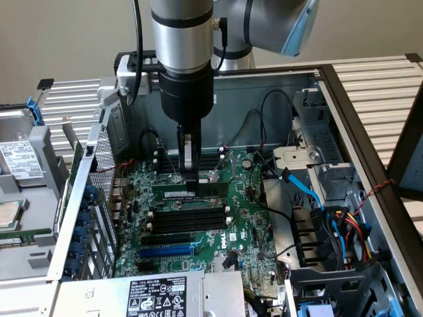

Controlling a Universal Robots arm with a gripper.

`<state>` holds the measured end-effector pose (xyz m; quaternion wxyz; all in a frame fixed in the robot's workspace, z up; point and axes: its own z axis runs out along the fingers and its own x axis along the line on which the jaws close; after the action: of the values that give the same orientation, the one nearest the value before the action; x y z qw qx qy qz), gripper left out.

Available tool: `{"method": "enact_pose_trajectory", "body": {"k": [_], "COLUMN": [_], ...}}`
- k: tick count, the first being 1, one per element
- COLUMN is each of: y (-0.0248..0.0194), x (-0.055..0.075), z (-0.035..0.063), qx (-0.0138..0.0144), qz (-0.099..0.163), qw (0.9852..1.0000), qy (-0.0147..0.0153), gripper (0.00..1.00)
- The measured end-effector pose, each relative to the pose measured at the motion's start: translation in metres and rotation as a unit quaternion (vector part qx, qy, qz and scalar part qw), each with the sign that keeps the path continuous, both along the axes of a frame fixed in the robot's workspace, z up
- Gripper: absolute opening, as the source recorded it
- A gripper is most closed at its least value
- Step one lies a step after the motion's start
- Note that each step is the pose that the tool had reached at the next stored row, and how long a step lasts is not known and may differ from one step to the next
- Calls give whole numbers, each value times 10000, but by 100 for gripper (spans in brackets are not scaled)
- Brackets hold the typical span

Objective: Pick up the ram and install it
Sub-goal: 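Insert the ram into the slot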

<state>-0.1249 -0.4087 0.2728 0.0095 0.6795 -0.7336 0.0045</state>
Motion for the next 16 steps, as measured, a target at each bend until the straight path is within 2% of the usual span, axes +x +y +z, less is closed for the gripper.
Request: {"method": "enact_pose_trajectory", "body": {"k": [11,16], "y": [-13,-23], "x": [-51,-49], "z": [-196,-247], "qx": [0,0], "qz": [-39,-39], "qw": [10000,10000], "qy": [0,0], "gripper": [12,12]}}
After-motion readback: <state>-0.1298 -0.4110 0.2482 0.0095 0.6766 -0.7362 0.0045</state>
